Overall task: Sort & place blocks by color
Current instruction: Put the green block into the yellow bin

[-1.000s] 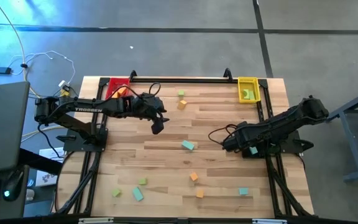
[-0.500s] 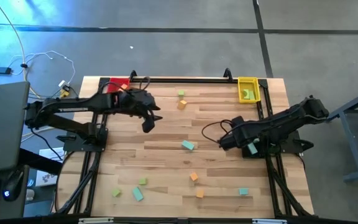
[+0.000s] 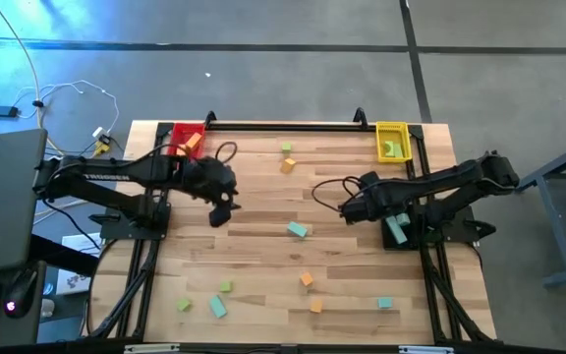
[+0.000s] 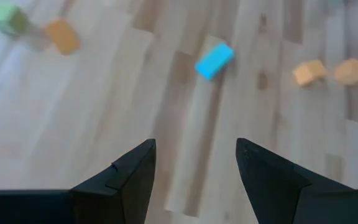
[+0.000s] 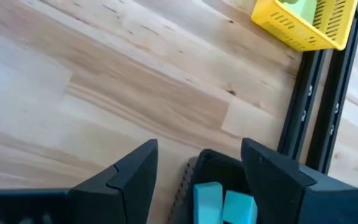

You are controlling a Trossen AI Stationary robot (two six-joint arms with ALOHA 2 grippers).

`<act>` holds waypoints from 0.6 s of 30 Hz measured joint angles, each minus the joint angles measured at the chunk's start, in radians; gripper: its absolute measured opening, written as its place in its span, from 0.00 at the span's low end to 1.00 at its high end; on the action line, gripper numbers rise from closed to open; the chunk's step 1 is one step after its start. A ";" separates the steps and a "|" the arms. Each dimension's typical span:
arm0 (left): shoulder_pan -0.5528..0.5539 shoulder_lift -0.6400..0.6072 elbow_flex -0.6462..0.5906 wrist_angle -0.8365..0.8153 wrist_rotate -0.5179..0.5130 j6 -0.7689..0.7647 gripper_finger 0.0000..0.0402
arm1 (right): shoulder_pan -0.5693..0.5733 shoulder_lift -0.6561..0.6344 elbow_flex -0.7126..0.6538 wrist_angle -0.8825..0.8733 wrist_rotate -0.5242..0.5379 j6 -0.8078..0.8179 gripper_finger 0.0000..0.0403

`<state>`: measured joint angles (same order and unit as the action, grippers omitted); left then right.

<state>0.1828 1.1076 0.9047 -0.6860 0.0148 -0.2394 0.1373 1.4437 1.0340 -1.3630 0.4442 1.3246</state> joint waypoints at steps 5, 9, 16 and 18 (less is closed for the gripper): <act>-0.114 0.003 0.000 0.001 -0.003 -0.071 0.52 | -0.027 0.000 0.000 0.014 0.000 -0.047 0.54; -0.208 0.003 0.000 0.001 -0.036 -0.138 0.52 | -0.033 0.000 0.000 0.025 0.019 -0.050 0.54; -0.351 0.003 0.000 -0.003 -0.149 -0.264 0.52 | -0.033 0.000 0.000 0.054 0.024 -0.050 0.54; -0.388 0.003 0.000 -0.013 -0.172 -0.305 0.52 | -0.033 0.000 0.000 0.056 0.023 -0.050 0.54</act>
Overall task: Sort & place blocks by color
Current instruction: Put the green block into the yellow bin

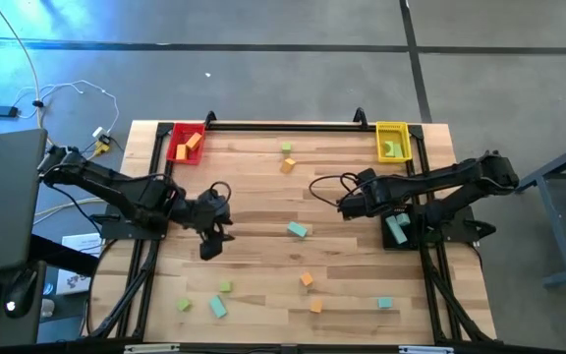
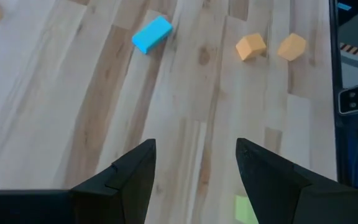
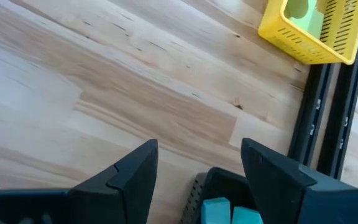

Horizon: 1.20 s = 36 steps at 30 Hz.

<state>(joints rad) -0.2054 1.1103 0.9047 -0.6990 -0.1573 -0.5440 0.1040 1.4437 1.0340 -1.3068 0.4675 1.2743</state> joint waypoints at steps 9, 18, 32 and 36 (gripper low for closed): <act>-0.179 0.005 0.000 -0.106 -0.092 -0.213 0.52 | 0.000 0.000 0.000 0.052 -0.005 0.000 0.54; -0.360 0.005 0.000 -0.229 -0.096 -0.583 0.52 | 0.000 0.000 0.000 0.094 -0.005 0.000 0.54; -0.608 0.062 0.000 -0.247 0.021 -1.095 0.52 | 0.001 0.000 0.000 0.138 -0.006 -0.038 0.54; -0.646 0.127 0.000 -0.247 0.034 -1.148 0.52 | 0.001 0.000 0.000 0.151 -0.006 -0.053 0.54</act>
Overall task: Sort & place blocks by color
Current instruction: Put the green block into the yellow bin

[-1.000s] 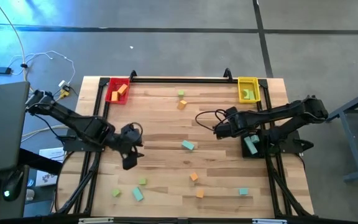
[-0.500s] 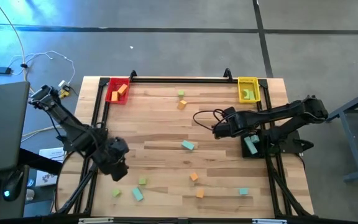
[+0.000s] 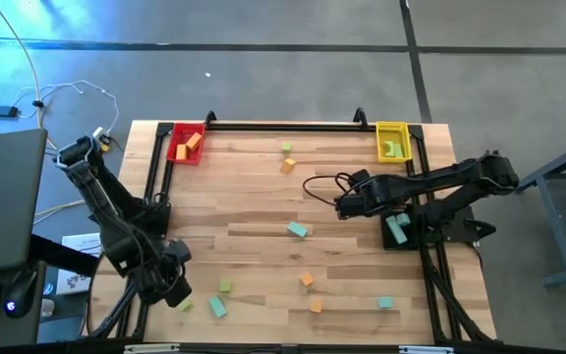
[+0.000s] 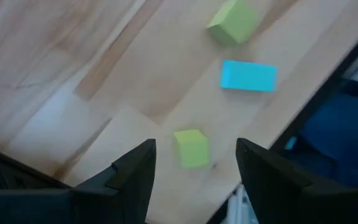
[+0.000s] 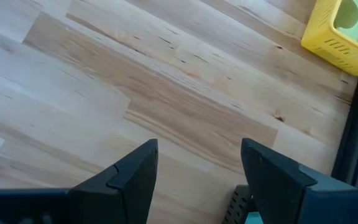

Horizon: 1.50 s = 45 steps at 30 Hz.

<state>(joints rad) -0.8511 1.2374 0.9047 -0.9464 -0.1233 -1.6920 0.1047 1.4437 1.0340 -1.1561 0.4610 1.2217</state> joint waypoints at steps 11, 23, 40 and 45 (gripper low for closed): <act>-0.044 0.153 0.000 0.046 0.045 -0.060 0.52 | 0.000 0.000 0.000 0.017 0.000 -0.026 0.54; -0.068 0.267 0.000 0.167 0.057 -0.083 0.52 | 0.000 0.000 0.000 0.025 0.000 -0.026 0.54; -0.094 0.325 0.000 0.212 0.081 -0.121 0.52 | 0.000 0.000 0.000 0.039 -0.005 -0.026 0.54; -0.107 0.325 0.000 0.211 0.045 -0.142 0.51 | 0.000 0.000 0.000 0.043 -0.009 -0.026 0.54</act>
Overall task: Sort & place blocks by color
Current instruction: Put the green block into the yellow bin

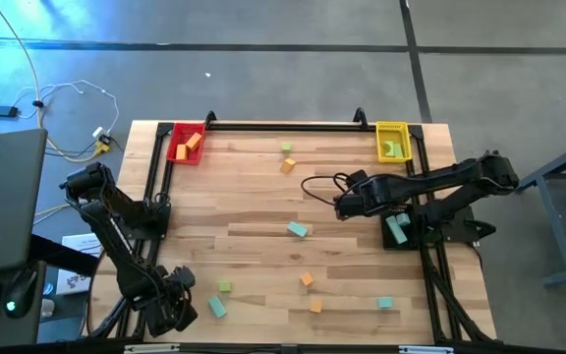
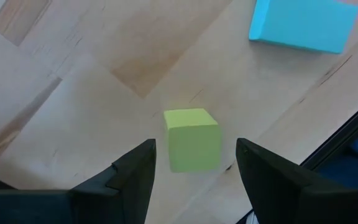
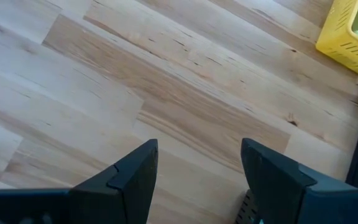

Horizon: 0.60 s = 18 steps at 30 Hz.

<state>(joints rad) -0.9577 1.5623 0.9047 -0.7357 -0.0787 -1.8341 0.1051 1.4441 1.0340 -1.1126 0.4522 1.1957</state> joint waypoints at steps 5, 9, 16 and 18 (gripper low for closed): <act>0.000 0.000 0.000 0.000 -0.012 -0.014 0.51 | 0.000 0.000 0.000 0.002 -0.002 0.000 0.54; 0.000 0.019 0.000 0.000 -0.011 -0.022 0.51 | 0.000 0.000 0.000 0.003 -0.014 0.000 0.54; 0.000 0.100 0.000 0.003 0.026 -0.022 0.51 | 0.000 0.000 0.000 0.004 -0.017 0.000 0.54; 0.000 0.111 0.000 0.004 0.027 -0.022 0.51 | 0.000 0.000 0.000 0.004 -0.017 0.000 0.54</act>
<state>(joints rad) -0.9573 1.6731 0.9043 -0.7318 -0.0521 -1.8561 0.1051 1.4441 1.0340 -1.1088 0.4351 1.1957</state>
